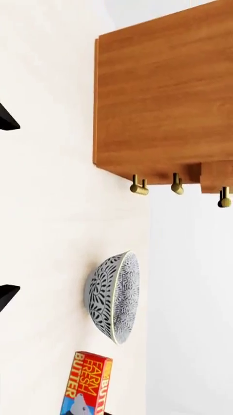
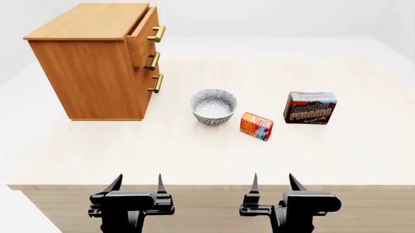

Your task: Put the butter at the back in the top drawer of the cabinet and close it.

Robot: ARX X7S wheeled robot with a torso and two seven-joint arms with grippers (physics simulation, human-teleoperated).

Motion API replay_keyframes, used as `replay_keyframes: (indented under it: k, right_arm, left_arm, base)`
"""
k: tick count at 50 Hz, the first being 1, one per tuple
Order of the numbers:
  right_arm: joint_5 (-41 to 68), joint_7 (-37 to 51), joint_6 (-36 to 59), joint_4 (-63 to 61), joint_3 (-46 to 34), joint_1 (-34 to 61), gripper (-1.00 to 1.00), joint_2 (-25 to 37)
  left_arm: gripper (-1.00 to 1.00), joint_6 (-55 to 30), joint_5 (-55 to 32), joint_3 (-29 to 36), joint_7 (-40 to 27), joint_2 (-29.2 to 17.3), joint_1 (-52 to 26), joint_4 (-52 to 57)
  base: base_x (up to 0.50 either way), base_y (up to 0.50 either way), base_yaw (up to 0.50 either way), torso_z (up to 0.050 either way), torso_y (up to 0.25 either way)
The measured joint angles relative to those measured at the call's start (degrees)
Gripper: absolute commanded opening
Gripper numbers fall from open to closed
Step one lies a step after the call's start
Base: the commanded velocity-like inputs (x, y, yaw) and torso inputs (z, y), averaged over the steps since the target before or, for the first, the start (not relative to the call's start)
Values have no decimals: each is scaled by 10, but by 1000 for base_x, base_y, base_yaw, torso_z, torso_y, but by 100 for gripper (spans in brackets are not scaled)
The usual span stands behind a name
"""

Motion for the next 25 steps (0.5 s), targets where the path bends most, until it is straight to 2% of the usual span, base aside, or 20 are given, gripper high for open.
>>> replay_keyframes:
  k: [25]
  right_arm:
    - [39, 22, 156, -167, -3, -3, 100, 37]
  left_arm:
    - [100, -110, -26, 7, -24, -32, 11, 145]
  base:
    - [0, 0, 0, 50, -1]
